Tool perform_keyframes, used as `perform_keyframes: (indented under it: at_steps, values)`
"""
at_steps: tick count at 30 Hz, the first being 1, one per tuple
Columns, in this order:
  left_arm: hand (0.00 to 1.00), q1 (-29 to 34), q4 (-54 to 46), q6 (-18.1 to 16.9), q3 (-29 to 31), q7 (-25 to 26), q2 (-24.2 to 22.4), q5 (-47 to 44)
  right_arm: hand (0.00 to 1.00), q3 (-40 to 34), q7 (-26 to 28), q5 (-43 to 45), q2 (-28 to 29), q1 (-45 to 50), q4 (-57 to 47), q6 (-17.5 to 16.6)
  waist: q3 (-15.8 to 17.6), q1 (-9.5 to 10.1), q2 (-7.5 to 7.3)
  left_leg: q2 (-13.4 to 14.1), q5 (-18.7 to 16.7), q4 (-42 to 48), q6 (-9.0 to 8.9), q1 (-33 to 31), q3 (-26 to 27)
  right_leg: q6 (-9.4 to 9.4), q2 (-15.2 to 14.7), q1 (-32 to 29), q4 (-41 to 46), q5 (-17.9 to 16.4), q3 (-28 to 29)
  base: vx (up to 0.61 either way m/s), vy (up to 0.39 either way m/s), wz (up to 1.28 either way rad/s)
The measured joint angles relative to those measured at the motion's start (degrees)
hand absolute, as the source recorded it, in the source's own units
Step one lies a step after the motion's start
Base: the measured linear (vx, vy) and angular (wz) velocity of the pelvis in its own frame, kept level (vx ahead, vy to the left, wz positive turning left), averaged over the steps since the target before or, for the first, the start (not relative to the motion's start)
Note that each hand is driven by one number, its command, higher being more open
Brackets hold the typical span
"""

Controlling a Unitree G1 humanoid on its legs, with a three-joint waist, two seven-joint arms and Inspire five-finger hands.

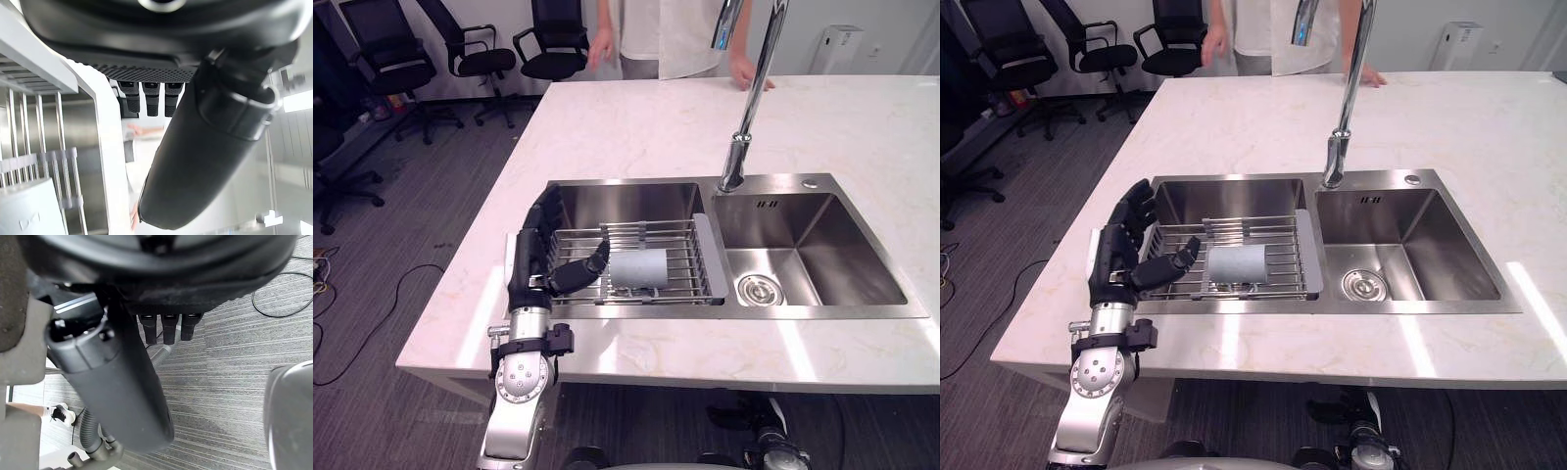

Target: Walk over to the sink, pick up the cup, carry it to the dishwasher, place the cup inside the dishwasher, then close the dishwasher door

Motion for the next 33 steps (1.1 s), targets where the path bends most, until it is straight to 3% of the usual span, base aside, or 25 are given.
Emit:
perform_keyframes:
  at_steps: [5, 10, 12, 18, 33]
  values:
    - [0.9, -3.91, 5.67, 0.59, -3.57, -2.22, 2.38, 5.02, 0.9, 0.06, 0.59, -0.03, -0.15, -0.42, 0.73, 0.0, -1.69, -0.75, -0.1, -0.26, 5.28, -7.76, -0.09, 2.14, -0.1, -1.02, 1.37, 0.51, -4.99, 3.3, 1.32, 0.01, -0.045, -0.16]
    - [0.9, -7.01, 13.42, 1.37, -4.23, -2.57, 3.67, 6.48, 0.9, 0.02, 0.87, -0.03, -1.33, -1.31, 4.93, -0.39, -1.98, -1.87, 0.23, 0.38, 8.0, -13.61, -0.58, 4.04, -1.67, -1.58, 2.93, 0.56, -7.86, 5.93, 1.85, -0.06, -0.038, -0.12]
    - [0.9, -7.64, 16.02, 1.68, -4.88, -3.47, 5.3, 8.43, 0.9, 0.01, 1.18, -0.03, -1.98, -1.45, 6.89, -0.38, -2.02, -2.17, 0.29, 0.46, 8.57, -15.36, -1.16, 4.01, -3.06, -1.41, 3.34, 0.22, -9.33, 7.43, 2.01, -0.1, 0.021, -0.05]
    - [0.9, -7.85, 18.8, 2.32, -4.61, -3.47, 9.29, 11.18, 0.9, 1.12, 1.44, -0.05, -2.01, -0.98, 7.17, -0.38, -2.03, -2.98, 0.23, -0.65, 9.43, -16.81, -0.37, 3.23, -2.79, -0.44, 2.66, 0.45, -14.51, 11.24, 2.84, -0.1, 0.056, -0.06]
    - [0.9, -10.29, 20.93, 2.56, -2.8, -3.39, 10.74, 13.46, 0.9, 1.12, 1.98, -0.53, -2.0, -1.26, 7.21, -0.39, -2.05, -3.34, 0.22, -1.27, 10.41, -18.5, -0.18, 3.18, -4.38, 0.04, 2.71, 2.47, -20.28, 13.76, 2.23, 0.03, -0.001, 0.0]
